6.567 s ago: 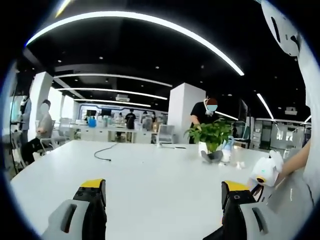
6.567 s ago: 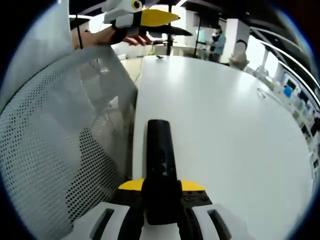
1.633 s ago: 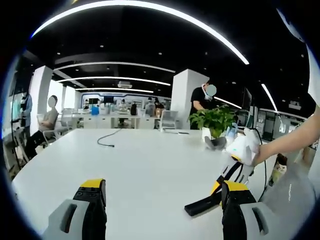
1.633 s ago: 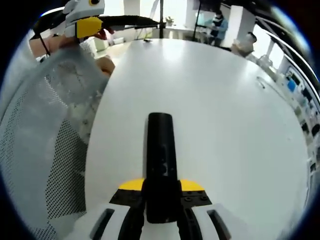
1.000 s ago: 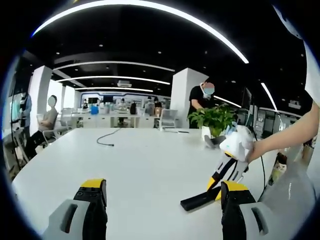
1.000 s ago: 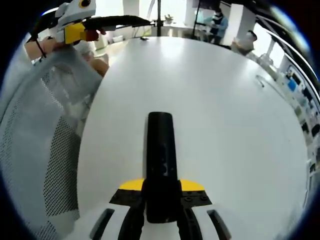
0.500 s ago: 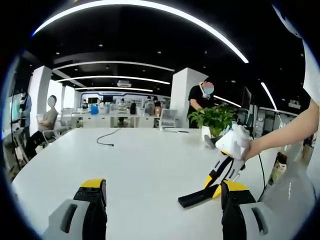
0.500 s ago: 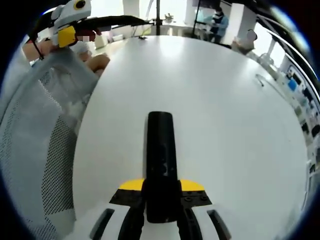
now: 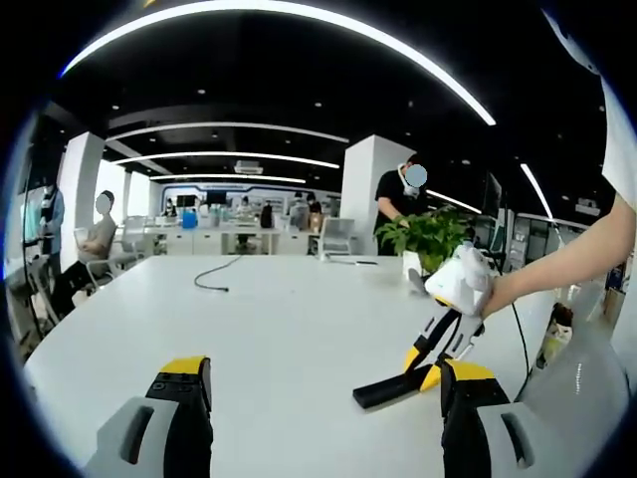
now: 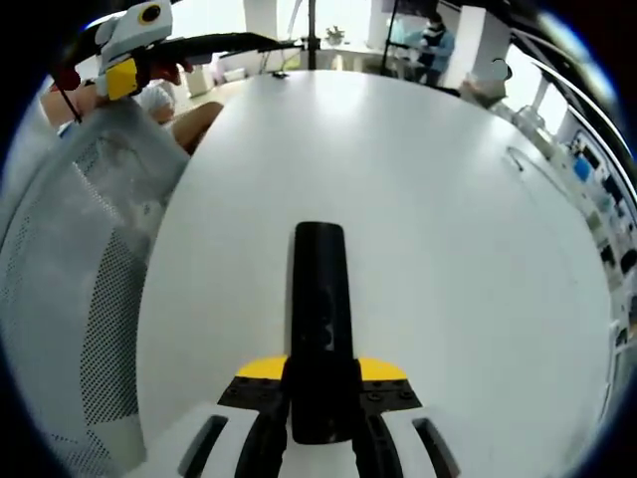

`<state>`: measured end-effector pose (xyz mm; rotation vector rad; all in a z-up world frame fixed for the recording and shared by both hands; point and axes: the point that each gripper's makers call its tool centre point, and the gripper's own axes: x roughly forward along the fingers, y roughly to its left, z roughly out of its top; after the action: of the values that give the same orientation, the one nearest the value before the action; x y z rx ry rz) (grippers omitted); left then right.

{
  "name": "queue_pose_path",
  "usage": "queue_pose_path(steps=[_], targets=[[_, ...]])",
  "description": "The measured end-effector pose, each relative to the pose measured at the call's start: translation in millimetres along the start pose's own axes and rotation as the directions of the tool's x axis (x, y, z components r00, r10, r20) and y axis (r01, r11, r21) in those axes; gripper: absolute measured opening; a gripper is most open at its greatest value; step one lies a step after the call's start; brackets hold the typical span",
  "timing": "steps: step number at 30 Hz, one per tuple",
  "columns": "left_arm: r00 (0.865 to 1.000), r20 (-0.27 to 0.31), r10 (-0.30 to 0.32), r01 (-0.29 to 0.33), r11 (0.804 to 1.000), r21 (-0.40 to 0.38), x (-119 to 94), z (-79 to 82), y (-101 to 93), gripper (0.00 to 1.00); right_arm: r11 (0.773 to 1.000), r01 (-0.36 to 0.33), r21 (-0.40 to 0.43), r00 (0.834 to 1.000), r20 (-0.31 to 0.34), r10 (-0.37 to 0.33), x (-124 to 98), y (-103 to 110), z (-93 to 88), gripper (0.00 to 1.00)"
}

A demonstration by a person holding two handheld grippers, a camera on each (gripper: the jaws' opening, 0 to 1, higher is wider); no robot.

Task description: Press the specified remote control buttons in sequence, fully releasing each button before pressing the next.

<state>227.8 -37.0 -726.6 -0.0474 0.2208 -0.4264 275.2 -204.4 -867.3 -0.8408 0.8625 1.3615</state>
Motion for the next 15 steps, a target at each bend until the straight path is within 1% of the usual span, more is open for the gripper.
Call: queue_pose_path(steps=[15], targets=[[1.000, -0.001, -0.002, 0.002, 1.000, 0.001, 0.1, -0.2, -0.2, 1.00, 1.000, -0.005, -0.008, 1.000, -0.010, 0.005, 0.6, -16.8, 0.4, 0.21]])
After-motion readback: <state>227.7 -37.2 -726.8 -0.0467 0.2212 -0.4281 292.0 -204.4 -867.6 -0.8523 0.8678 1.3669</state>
